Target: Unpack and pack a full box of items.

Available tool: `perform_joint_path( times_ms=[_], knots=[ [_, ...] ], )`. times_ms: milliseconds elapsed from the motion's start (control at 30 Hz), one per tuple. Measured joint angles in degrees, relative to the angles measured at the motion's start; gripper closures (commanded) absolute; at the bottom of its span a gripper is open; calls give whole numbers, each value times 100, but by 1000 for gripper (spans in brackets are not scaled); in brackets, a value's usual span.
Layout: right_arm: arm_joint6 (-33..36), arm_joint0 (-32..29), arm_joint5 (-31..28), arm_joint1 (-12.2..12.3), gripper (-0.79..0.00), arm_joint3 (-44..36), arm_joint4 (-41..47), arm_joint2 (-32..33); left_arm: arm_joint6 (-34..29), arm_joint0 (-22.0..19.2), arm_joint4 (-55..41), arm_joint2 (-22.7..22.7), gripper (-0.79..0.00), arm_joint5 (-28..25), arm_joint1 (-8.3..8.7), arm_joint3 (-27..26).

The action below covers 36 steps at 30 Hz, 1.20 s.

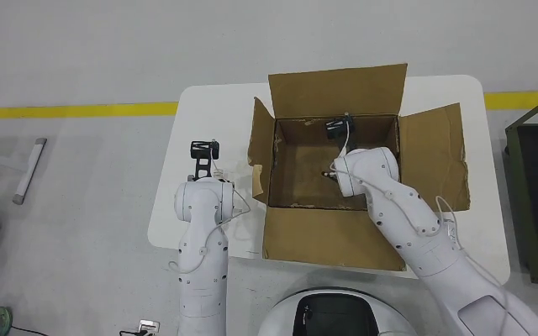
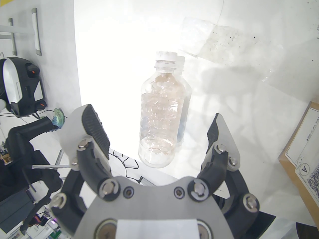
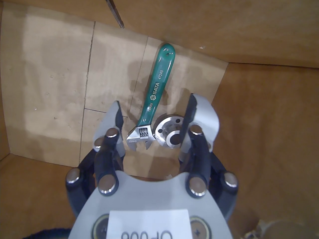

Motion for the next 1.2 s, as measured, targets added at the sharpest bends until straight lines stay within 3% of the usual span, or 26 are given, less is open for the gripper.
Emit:
perform_joint_path(
  times_ms=[1100, 1167, 1200],
  knots=[
    [-190, 83, -143, -258, -271, 785, -33, 141, 0, 0, 0, 0, -785, 0, 0, 0],
    [-198, 100, -161, -274, -246, 828, -7, 144, 0, 0, 0, 0, -785, 0, 0, 0],
    [-201, 109, -171, -284, -163, 851, 11, 148, 0, 0, 0, 0, -785, 0, 0, 0]
  ],
)
